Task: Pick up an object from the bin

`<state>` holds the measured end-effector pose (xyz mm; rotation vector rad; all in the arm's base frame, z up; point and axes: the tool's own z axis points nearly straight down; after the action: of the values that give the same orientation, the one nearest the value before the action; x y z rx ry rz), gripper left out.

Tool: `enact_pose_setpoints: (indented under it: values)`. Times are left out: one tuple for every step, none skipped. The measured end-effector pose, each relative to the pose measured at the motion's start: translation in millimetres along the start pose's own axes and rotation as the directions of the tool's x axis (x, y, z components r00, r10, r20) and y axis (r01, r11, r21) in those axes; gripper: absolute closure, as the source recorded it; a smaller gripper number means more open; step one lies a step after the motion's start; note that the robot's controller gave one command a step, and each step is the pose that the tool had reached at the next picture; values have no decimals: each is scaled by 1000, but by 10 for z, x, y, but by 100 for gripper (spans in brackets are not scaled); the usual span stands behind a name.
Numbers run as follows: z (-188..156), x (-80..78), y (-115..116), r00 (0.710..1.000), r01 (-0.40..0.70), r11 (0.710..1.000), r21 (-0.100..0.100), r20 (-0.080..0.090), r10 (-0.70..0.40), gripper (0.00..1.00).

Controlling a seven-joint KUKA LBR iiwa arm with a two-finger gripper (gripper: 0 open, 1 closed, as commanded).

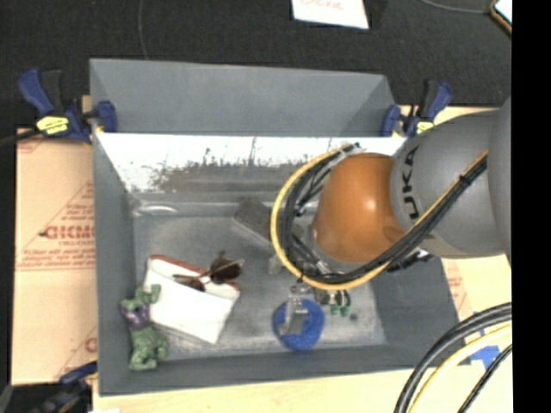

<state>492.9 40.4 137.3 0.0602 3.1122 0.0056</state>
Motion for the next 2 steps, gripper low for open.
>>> enact_pose_setpoints:
  values:
    - [682, 138, -194, 983, -185, 983, 12, -7, 185, 0]
    - [556, -314, 1013, 994, -113, 994, 3, 3, 113, 100]
